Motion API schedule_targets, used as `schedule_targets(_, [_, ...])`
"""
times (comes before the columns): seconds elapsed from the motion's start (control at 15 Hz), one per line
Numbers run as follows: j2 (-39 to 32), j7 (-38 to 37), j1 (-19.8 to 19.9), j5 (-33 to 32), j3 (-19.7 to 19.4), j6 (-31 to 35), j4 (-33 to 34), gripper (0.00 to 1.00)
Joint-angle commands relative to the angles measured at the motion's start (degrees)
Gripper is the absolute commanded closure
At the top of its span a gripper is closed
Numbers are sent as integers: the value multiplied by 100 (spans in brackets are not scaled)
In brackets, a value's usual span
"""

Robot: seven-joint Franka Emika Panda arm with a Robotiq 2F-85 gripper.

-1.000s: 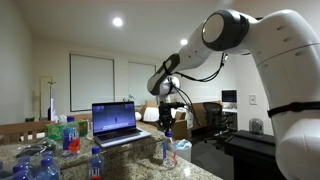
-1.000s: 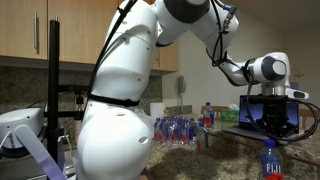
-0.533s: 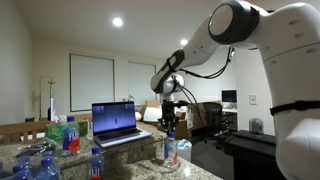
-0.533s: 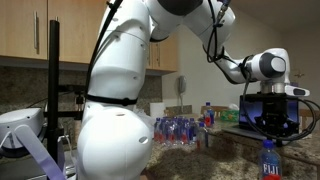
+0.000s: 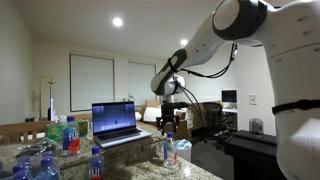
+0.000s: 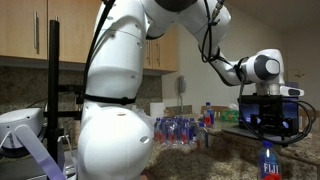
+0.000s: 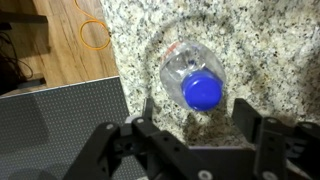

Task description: Move the left and right bottles to the left

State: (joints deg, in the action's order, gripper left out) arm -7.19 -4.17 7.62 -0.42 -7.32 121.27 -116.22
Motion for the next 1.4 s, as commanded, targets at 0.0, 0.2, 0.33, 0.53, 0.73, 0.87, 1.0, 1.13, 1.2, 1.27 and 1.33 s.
schedule_targets(0.0, [152,28,-56,-94,15,153,-239,0])
schedule_targets(0.2, [149,60,-77,-99,35,-7,-202,25])
schedule_targets(0.33, [85,204,-67,-21,61,-394,-57,34])
schedule_targets(0.53, [34,267,-68,-16,81,-765,40,54])
schedule_targets(0.73, [30,229,-83,-48,93,-953,75,74])
schedule_targets(0.87, [27,165,-105,-83,102,-1028,110,88])
schedule_targets(1.0, [21,156,-123,-86,105,-1081,139,94])
schedule_targets(1.13, [51,142,-134,-80,104,-1077,119,97])
schedule_targets(1.2, [58,83,-143,-112,102,-1065,105,99])
schedule_targets(1.27, [56,84,-143,-113,102,-1082,113,96])
schedule_targets(1.33, [75,102,-140,-90,104,-1054,86,90])
